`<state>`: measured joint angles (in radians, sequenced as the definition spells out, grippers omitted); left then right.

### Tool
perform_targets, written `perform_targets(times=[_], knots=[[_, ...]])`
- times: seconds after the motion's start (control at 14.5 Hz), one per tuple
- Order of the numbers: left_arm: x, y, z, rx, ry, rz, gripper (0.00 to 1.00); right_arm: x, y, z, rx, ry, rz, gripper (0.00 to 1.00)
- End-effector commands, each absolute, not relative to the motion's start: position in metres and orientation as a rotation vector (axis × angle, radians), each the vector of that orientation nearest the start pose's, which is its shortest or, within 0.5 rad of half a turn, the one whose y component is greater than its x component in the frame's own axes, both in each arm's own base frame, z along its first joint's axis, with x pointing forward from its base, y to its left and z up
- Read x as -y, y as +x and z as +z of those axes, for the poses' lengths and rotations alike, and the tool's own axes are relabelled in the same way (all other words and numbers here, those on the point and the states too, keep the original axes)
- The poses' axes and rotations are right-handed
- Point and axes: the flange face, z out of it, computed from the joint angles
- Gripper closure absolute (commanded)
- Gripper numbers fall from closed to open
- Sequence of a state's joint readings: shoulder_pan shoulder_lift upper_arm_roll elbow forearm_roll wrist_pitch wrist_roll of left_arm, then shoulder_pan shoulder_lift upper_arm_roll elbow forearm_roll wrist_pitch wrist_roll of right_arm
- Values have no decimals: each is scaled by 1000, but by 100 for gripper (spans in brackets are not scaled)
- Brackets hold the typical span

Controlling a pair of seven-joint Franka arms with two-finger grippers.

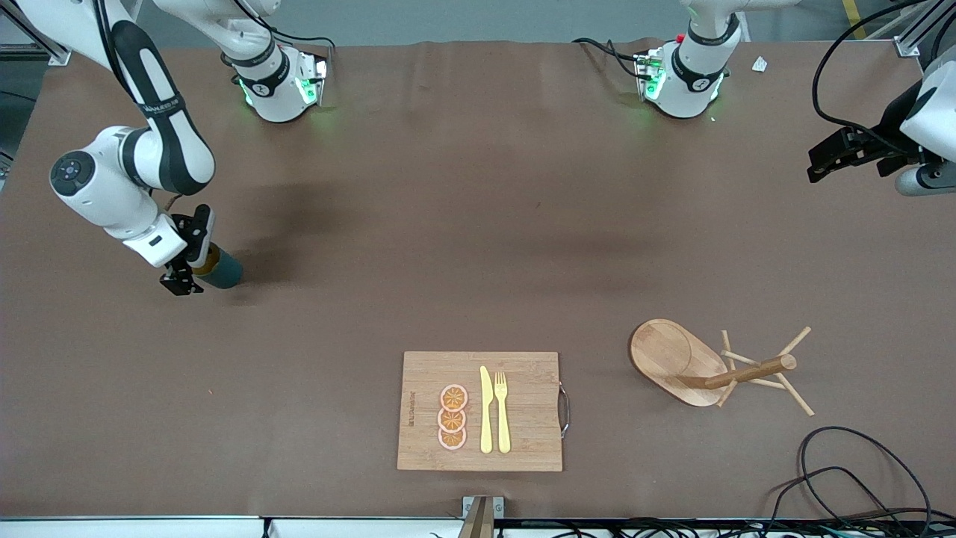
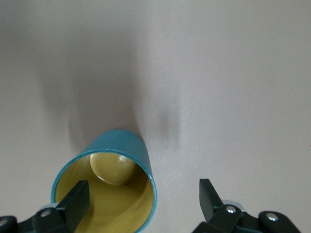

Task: Transfer cup from left to right arm and place
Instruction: 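Open the right gripper and raise it off the mug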

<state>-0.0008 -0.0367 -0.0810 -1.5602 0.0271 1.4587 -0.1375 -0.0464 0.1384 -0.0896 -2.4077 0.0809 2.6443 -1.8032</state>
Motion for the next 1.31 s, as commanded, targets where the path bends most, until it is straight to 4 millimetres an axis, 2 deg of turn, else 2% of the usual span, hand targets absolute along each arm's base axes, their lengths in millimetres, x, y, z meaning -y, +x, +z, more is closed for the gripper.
perform_targets(times=[0.0, 0.14, 0.35, 0.69, 0.9, 1.04, 1.17, 1.24], knots=[[41, 530, 645, 66, -3101, 97, 0, 75, 511, 300, -2213, 2136, 177, 0], [40, 530, 645, 69, -3101, 97, 0, 74, 527, 324, -2212, 2178, 198, 0], [40, 530, 644, 69, -3101, 99, 0, 71, 553, 375, -2164, 2360, 165, 0], [41, 530, 645, 64, -3100, 97, 0, 77, 568, 453, -1968, 2614, 100, 0], [41, 530, 645, 64, -3100, 97, 0, 83, 575, 515, -1744, 2782, 70, 0], [39, 530, 646, 69, -3103, 95, 0, 85, 579, 560, -1539, 2830, 62, 0], [38, 529, 646, 71, -3103, 93, 0, 84, 582, 587, -1398, 2879, 93, 0], [38, 530, 646, 71, -3103, 93, 0, 82, 582, 589, -1334, 2909, 95, 0]])
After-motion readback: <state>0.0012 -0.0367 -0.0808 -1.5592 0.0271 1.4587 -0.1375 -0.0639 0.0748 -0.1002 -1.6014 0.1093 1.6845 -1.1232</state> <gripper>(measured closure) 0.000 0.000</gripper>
